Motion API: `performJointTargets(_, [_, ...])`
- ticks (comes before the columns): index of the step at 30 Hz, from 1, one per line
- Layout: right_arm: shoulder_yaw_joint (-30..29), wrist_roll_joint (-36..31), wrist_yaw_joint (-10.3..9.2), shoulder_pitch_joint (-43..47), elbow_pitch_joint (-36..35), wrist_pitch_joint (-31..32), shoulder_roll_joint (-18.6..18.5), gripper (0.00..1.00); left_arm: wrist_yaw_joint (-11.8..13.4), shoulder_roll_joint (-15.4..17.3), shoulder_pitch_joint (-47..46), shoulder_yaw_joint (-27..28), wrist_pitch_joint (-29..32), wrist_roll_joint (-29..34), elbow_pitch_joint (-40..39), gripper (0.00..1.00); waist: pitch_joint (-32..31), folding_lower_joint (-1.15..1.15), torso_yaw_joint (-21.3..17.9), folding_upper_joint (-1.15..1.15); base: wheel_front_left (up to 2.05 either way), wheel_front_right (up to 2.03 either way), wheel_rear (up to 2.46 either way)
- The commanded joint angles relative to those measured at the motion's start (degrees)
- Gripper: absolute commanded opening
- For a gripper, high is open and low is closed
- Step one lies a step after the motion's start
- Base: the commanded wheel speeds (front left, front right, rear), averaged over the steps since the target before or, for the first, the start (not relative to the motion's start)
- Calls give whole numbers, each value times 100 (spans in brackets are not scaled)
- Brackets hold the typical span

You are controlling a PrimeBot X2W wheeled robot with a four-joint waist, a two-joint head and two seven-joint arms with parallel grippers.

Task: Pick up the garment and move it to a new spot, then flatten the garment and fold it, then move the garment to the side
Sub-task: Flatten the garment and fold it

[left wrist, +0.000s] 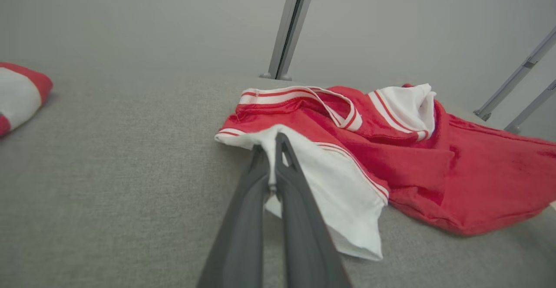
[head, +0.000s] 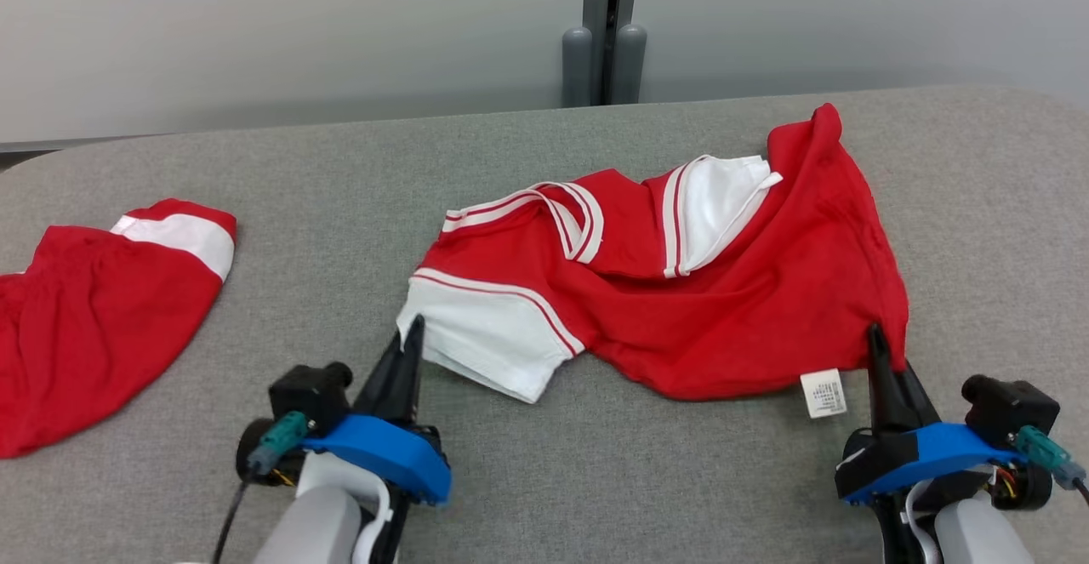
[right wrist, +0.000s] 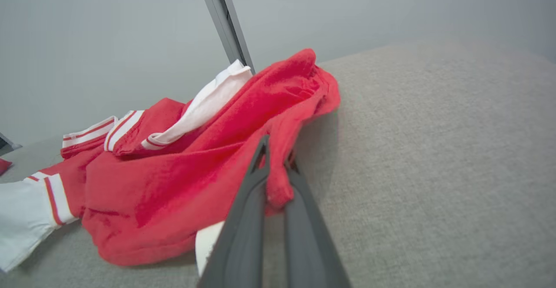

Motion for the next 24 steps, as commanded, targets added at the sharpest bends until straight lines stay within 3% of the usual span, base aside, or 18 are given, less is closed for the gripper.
performJointTargets(1, [31,-12,1,-34,-157,-2,-16,0,-3,96,-84,139,-3,35,-173,0,31,0,9,0,0,0,0])
performJointTargets(6, [243,126,1,-821,-547,-4,-68,0,-3,398,-839,488,-3,80,-669,0,296,0,21,0,0,0,0])
performJointTargets(12, [442,516,2,-2814,-383,249,-180,0,-3,850,-2737,516,116,-158,-562,0,981,0,-58,0,0,0,0])
performJointTargets(17, [366,771,1,-4669,388,453,-235,0,-2,1103,-4388,506,256,-293,-177,0,1516,0,-130,0,0,0,0])
performJointTargets(24, [214,858,2,-6731,1524,375,-353,0,-2,1175,-6370,313,209,-388,580,0,1942,0,-121,0,0,0,0])
